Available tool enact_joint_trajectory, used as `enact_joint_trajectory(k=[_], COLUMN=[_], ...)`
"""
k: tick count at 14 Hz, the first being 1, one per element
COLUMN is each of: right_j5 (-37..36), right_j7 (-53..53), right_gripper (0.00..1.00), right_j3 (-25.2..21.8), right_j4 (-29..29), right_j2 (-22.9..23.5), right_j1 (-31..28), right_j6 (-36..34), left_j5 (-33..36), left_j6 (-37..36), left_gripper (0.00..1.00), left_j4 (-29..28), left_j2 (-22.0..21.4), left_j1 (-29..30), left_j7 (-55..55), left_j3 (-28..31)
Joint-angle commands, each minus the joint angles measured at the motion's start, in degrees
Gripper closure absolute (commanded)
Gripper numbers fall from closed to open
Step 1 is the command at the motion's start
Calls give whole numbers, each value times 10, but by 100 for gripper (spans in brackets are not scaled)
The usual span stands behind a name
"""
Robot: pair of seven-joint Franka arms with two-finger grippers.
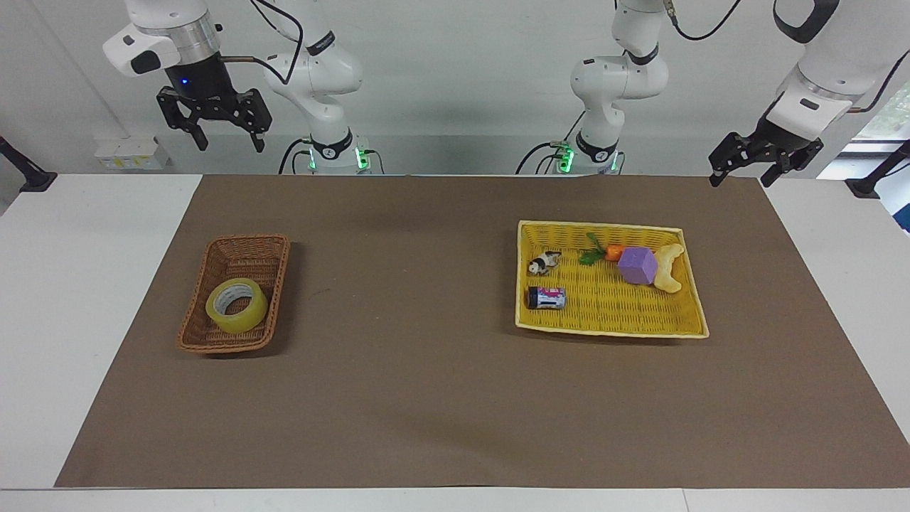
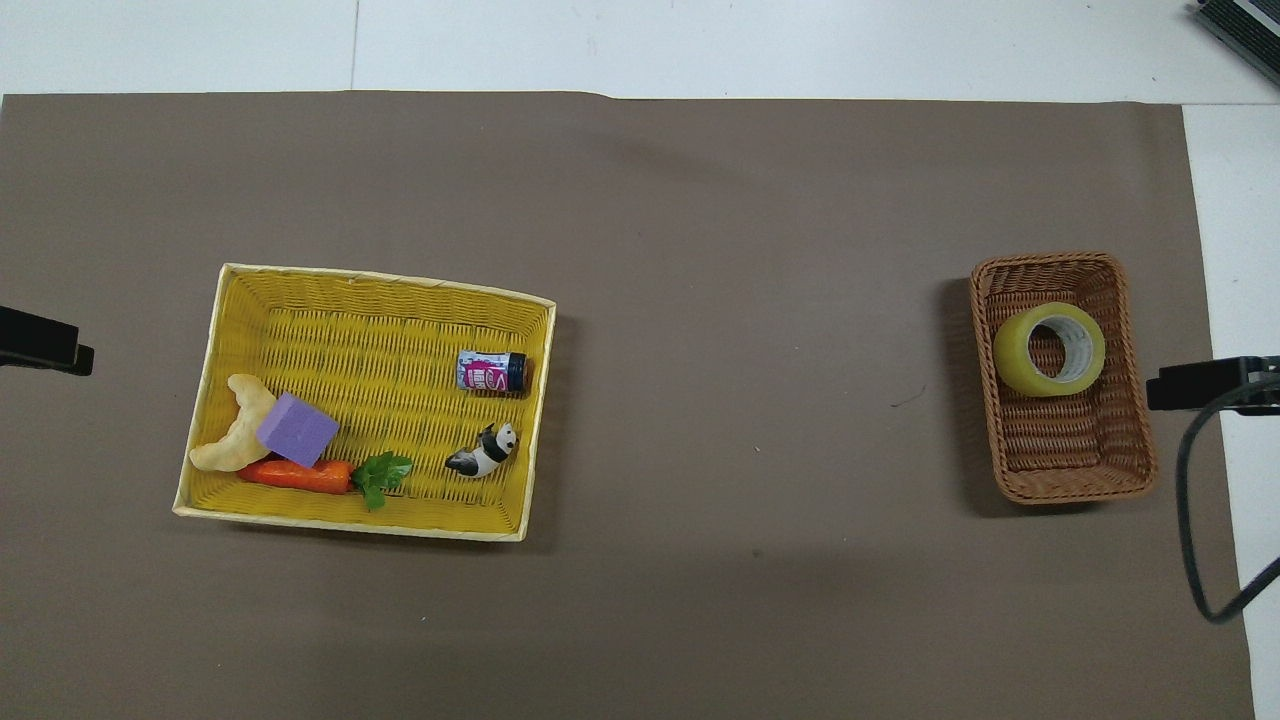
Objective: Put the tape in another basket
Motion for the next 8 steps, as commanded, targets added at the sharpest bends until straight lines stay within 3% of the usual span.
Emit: enact_joint_trajectory(k=[1,3,8], right_j5=[5,6,16], right_j7=[-6,-5,-2], right_gripper=[0,0,0], right_j3=[4,4,3], right_j4=[6,45,37], right_j2=[1,32,27], right_j1=[0,-1,-4], right_j6=[8,-7,-6], left_j5=[8,8,8], left_j6=[-8,-8,-8], left_gripper=[0,0,0], left_j4=[2,2,2], left_j2=[-3,-3,-3], left_j1=[-7,-7,-7], left_j7=[2,2,2], left_j3=[5,5,5])
